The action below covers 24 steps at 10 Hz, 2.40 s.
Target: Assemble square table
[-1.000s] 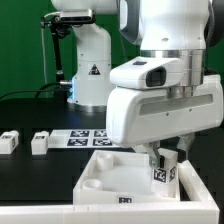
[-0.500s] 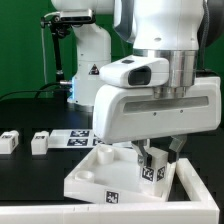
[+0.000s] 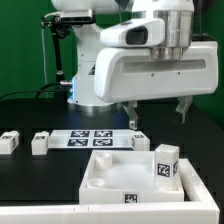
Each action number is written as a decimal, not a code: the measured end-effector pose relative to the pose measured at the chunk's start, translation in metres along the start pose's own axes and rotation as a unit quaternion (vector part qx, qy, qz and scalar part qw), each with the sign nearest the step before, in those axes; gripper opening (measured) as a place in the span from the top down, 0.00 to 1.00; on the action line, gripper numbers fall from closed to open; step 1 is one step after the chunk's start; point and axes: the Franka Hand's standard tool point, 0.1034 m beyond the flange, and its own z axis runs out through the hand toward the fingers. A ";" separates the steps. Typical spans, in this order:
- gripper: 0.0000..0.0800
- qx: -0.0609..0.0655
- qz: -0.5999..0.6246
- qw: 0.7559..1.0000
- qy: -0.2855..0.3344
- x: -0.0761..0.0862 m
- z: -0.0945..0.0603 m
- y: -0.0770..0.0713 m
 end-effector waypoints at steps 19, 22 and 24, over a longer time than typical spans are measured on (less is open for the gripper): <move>0.19 0.010 0.090 0.995 -0.039 -0.149 0.061 -0.027; 0.19 0.027 0.110 0.979 -0.167 -0.163 0.065 -0.049; 0.19 0.013 0.142 0.960 -0.239 -0.160 0.062 -0.056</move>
Offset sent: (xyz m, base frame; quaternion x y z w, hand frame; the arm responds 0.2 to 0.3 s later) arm 0.0000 0.0000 0.0000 0.0000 0.0000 0.0000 1.0000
